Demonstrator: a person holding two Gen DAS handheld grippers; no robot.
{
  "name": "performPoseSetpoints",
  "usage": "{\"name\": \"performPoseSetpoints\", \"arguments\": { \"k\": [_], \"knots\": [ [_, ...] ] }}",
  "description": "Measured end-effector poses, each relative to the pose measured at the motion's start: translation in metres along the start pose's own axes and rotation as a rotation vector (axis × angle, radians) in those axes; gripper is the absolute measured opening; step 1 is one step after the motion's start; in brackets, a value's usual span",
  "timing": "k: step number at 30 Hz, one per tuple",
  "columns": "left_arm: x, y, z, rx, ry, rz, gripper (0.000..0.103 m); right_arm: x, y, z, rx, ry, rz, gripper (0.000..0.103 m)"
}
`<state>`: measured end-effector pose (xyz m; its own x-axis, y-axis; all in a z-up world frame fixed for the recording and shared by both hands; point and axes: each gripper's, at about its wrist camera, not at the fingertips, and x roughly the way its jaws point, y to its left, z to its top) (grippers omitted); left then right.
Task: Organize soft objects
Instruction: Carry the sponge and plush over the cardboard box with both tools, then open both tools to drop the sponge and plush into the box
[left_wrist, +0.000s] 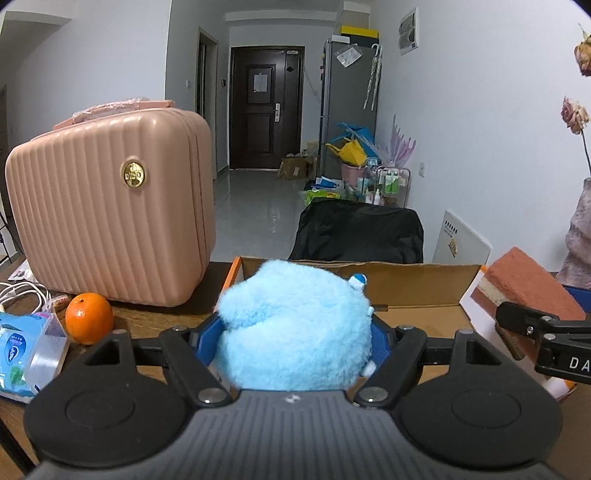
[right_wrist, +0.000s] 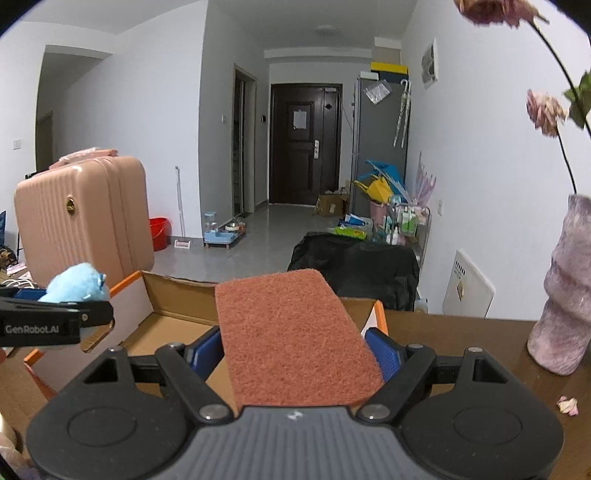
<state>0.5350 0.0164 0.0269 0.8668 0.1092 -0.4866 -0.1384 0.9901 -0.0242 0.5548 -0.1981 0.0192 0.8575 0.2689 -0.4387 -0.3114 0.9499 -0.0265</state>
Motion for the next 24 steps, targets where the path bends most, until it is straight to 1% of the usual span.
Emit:
{"name": "performPoseSetpoints", "arguments": {
  "k": [2, 3, 4, 5, 7, 8, 11, 16, 20, 24],
  "knots": [
    [0.004, 0.001, -0.001, 0.003, 0.003, 0.003, 0.077, 0.005, 0.000, -0.003, 0.011, 0.008, 0.003, 0.082],
    [0.005, 0.000, -0.002, 0.004, 0.007, 0.003, 0.079, 0.007, 0.000, -0.004, 0.013, 0.013, 0.006, 0.083],
    [0.007, 0.000, -0.003, 0.004, 0.009, -0.002, 0.085, 0.009, -0.001, -0.005, 0.015, 0.017, 0.003, 0.086],
    [0.009, 0.001, -0.003, 0.004, 0.011, -0.005, 0.089, 0.011, 0.000, -0.006, 0.016, 0.023, 0.003, 0.094],
    [0.010, 0.001, -0.005, 0.001, 0.013, 0.006, 0.101, 0.014, -0.002, -0.007, 0.026, 0.033, 0.001, 0.102],
    [0.009, 0.002, -0.006, 0.000, 0.003, 0.011, 0.103, 0.014, -0.004, -0.008, 0.033, 0.034, -0.001, 0.103],
    [0.006, 0.004, -0.006, -0.011, -0.010, 0.020, 0.103, 0.012, -0.011, -0.008, 0.062, 0.030, 0.003, 0.103],
    [0.004, 0.007, -0.005, -0.023, 0.000, 0.017, 0.103, 0.007, -0.018, -0.004, 0.089, 0.021, -0.009, 0.103],
    [-0.002, 0.007, -0.003, -0.025, -0.006, 0.014, 0.103, -0.004, -0.017, 0.001, 0.093, -0.005, -0.019, 0.103],
    [-0.016, 0.008, -0.001, -0.040, -0.037, 0.004, 0.103, -0.020, -0.012, 0.002, 0.067, -0.029, -0.019, 0.103]
  ]
}}
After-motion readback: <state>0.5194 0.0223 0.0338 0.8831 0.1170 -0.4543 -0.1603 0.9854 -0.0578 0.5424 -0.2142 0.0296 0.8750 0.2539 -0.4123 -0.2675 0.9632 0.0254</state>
